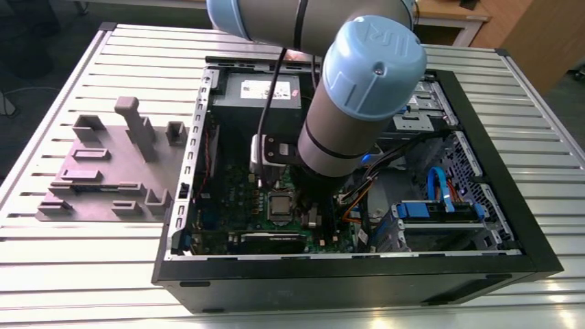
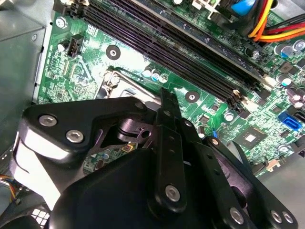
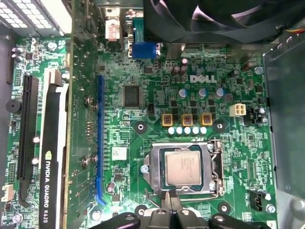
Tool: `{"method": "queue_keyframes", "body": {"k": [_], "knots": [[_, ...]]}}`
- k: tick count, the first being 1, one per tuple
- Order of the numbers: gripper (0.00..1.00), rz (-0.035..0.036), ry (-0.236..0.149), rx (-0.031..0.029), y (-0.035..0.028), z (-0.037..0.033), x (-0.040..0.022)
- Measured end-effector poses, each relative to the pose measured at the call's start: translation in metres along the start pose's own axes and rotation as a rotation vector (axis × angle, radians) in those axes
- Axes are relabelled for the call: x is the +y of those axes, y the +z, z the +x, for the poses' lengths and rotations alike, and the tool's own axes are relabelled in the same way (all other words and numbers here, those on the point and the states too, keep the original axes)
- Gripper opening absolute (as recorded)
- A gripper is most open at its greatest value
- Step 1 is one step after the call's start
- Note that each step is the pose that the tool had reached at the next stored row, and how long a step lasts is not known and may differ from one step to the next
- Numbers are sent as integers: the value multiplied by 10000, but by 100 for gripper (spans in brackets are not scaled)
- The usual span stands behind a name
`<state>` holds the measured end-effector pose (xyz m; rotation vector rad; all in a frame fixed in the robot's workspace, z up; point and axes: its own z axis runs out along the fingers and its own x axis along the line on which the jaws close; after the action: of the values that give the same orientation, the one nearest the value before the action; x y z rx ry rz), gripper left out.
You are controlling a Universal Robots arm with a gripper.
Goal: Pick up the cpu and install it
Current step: 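Install the first cpu locking lever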
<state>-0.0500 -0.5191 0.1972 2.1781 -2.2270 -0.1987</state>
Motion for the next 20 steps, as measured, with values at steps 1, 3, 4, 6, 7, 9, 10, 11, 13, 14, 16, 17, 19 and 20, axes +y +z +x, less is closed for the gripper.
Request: {"method": "queue_keyframes", "body": {"k": [1,3,4,6,7,9,10,11,13,14,16,17,19,20], "knots": [[11,-2,-23,6,2,1,0],[11,-4,-56,8,8,2,0],[11,-5,-68,8,13,2,0],[11,-7,-90,11,24,4,-2],[11,-8,-98,11,25,6,-2],[11,-8,-113,12,27,13,-2],[11,-9,-121,12,29,18,-3],[11,-9,-129,15,29,23,-3],[11,-11,-144,17,30,33,-3],[11,-11,-148,17,33,35,-3],[11,-11,-155,18,41,36,-4],[11,-12,-159,19,46,36,-5],[11,-13,-166,21,55,37,-6],[11,-14,-171,23,59,38,-7]]}}
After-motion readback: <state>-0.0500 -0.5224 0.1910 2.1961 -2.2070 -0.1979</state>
